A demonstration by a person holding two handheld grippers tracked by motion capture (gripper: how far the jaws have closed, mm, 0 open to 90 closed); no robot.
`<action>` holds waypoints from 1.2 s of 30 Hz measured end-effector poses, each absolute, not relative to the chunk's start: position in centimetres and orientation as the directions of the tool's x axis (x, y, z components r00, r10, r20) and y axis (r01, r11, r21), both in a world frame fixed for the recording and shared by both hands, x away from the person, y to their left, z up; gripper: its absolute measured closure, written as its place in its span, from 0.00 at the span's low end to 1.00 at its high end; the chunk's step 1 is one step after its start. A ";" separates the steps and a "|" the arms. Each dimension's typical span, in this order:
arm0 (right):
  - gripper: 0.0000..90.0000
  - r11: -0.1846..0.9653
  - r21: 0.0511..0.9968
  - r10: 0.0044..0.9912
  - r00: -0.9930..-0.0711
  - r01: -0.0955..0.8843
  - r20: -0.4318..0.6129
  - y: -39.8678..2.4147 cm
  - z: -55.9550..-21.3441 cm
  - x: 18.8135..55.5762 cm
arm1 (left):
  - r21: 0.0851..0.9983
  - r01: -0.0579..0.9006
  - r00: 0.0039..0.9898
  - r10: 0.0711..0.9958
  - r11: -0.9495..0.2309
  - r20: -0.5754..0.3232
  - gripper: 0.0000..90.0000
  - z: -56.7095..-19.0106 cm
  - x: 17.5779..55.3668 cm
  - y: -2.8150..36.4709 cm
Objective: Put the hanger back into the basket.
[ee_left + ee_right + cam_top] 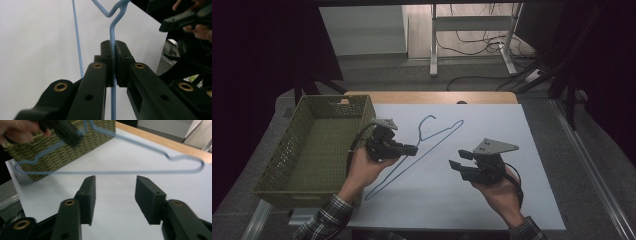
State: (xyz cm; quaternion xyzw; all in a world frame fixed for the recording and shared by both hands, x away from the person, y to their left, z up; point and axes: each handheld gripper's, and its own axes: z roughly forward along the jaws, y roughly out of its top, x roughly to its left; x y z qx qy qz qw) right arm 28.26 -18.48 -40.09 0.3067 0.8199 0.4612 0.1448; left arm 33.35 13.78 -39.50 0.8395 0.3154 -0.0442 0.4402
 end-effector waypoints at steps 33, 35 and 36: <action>0.16 0.320 0.826 0.721 -0.685 0.465 0.106 -26.3 -43.2 27.0 | 0.770 0.580 0.674 0.689 -0.267 -0.268 0.97 -33.0 32.8 30.8; 0.12 0.324 0.824 0.728 -0.679 0.464 0.096 -26.6 -43.4 26.9 | 0.770 0.583 0.664 0.698 -0.257 -0.270 0.97 -33.0 32.8 31.9; 0.11 0.325 0.823 0.730 -0.677 0.465 0.094 -26.7 -43.4 26.8 | 0.772 0.586 0.657 0.702 -0.247 -0.274 0.97 -33.0 32.7 32.5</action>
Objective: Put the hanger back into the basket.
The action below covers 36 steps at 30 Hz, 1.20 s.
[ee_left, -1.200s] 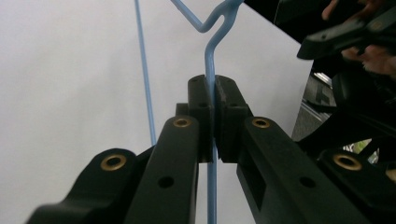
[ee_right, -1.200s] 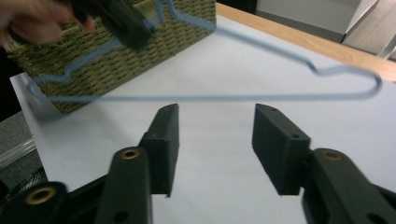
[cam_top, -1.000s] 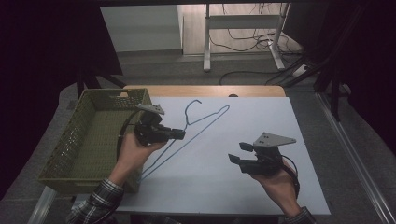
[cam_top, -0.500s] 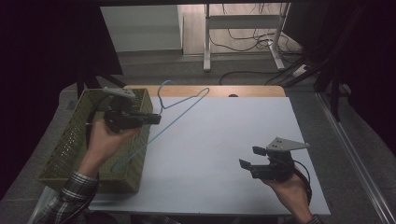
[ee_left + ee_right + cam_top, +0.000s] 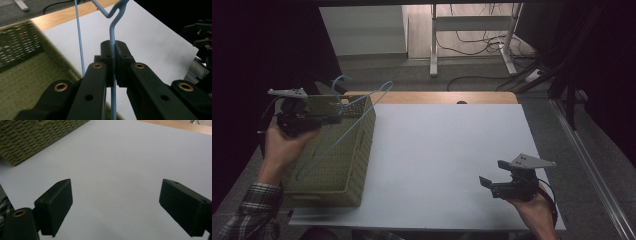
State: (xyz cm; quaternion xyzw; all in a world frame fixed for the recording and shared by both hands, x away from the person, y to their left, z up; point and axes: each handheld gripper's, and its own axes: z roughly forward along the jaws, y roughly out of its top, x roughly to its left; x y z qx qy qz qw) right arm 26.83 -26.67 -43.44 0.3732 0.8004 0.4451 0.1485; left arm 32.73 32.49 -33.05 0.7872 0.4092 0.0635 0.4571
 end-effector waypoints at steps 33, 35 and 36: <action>0.04 0.421 0.750 0.727 -0.684 0.510 0.057 -26.8 -45.6 27.1 | 0.691 0.705 0.529 0.767 -0.160 -0.363 0.97 -42.7 34.9 41.7; 0.05 0.423 0.747 0.728 -0.684 0.513 0.057 -26.7 -45.6 27.1 | 0.681 0.715 0.518 0.775 -0.161 -0.361 0.97 -43.3 35.1 41.7; 0.05 0.424 0.746 0.727 -0.684 0.514 0.058 -26.7 -45.6 27.1 | 0.674 0.721 0.509 0.782 -0.160 -0.359 0.97 -43.6 35.1 41.7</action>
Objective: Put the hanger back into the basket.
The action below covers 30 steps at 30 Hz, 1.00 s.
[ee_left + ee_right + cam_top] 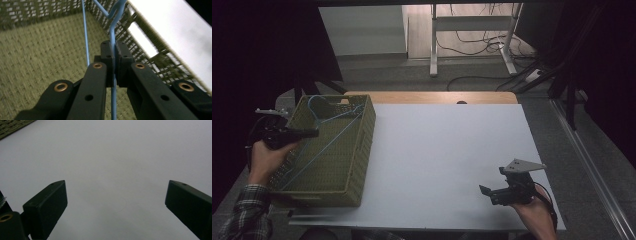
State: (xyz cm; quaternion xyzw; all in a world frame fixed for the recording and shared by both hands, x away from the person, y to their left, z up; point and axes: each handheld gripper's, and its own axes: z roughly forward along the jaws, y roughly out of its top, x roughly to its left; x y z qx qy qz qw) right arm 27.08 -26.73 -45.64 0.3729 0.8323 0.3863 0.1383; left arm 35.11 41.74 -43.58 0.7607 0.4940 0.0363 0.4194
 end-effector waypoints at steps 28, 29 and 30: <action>0.04 0.400 0.773 0.726 -0.685 0.493 0.062 -27.1 -45.1 26.9 | 0.775 0.603 0.501 0.845 -0.188 -0.185 0.11 -42.1 31.0 37.3; 0.04 0.397 0.774 0.726 -0.685 0.493 0.064 -27.1 -45.1 26.9 | 0.779 0.598 0.508 0.841 -0.189 -0.186 0.11 -41.9 30.7 36.8; 0.04 0.397 0.774 0.726 -0.685 0.493 0.064 -27.1 -45.1 26.9 | 0.779 0.598 0.508 0.841 -0.189 -0.186 0.10 -41.9 30.7 36.8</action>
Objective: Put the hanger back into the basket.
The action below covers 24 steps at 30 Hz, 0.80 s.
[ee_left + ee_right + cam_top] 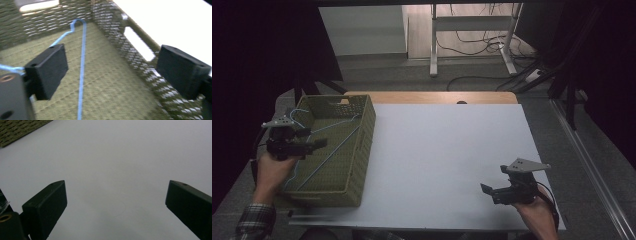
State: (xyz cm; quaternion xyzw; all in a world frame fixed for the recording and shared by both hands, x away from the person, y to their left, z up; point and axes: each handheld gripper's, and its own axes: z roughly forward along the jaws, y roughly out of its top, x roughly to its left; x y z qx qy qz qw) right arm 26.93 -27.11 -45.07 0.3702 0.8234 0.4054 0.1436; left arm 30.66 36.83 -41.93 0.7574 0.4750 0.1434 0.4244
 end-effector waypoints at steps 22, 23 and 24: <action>0.00 0.389 0.782 0.734 -0.676 0.487 0.056 -27.4 -44.9 26.7 | 0.847 0.470 0.638 0.759 -0.248 -0.131 0.01 -41.5 25.6 27.7; 0.00 0.387 0.783 0.736 -0.675 0.487 0.056 -27.4 -44.9 26.7 | 0.849 0.468 0.641 0.756 -0.245 -0.135 0.01 -41.7 25.4 27.5; 0.00 0.387 0.784 0.736 -0.675 0.485 0.054 -27.4 -44.8 26.7 | 0.848 0.469 0.644 0.753 -0.247 -0.136 0.01 -41.9 25.2 27.2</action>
